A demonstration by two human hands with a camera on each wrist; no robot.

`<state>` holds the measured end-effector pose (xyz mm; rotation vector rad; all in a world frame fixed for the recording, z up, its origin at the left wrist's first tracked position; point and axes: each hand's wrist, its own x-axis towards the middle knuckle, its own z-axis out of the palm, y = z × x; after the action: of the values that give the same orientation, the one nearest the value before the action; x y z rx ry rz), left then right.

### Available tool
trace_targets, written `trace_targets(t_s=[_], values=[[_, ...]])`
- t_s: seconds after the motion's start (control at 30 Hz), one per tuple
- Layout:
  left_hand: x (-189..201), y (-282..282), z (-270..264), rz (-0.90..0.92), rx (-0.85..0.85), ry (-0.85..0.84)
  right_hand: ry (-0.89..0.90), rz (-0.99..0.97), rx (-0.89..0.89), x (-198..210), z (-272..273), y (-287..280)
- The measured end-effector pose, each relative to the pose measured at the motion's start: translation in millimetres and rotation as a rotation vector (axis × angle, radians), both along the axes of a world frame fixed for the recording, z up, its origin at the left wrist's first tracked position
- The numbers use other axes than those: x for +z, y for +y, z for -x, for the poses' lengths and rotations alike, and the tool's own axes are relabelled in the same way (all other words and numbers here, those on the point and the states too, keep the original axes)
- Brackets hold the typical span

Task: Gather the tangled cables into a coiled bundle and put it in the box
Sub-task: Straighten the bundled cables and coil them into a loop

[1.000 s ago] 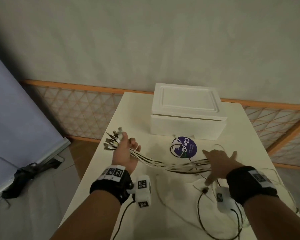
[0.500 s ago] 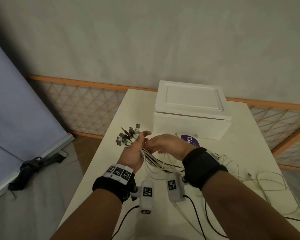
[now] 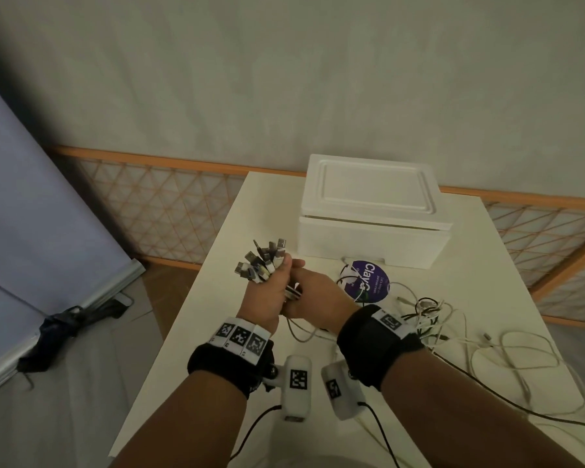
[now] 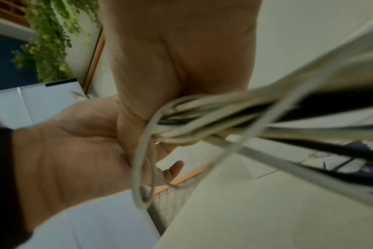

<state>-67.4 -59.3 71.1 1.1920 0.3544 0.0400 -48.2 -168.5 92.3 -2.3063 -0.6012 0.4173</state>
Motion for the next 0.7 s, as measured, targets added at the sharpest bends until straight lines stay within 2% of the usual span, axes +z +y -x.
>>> trace_targets(t_s=[0.1,0.2,0.27,0.37,0.43,0.5,0.57,0.7], values=[[10,7,-6,0.14,0.131,0.034,0.012,0.121,0.012,-7,-1,-16],[12,39,-20,0.366,0.302,0.05,0.0,0.291,0.024,-23,0,-48],[10,52,-21,0.457,0.339,0.053,0.001,0.453,0.027,-27,0,-69],[7,43,-13,0.445,0.302,0.052,-0.005,0.69,0.071,-19,-2,-82],[6,33,-9,0.439,0.27,0.044,-0.089,0.58,0.128,-7,1,-73],[9,26,-7,0.439,0.248,0.02,-0.132,0.231,0.184,10,10,-51],[13,20,-6,0.408,0.204,-0.002,-0.063,-0.063,0.196,23,20,-29],[16,17,-7,0.264,0.165,-0.005,0.028,-0.191,0.243,18,34,-8]])
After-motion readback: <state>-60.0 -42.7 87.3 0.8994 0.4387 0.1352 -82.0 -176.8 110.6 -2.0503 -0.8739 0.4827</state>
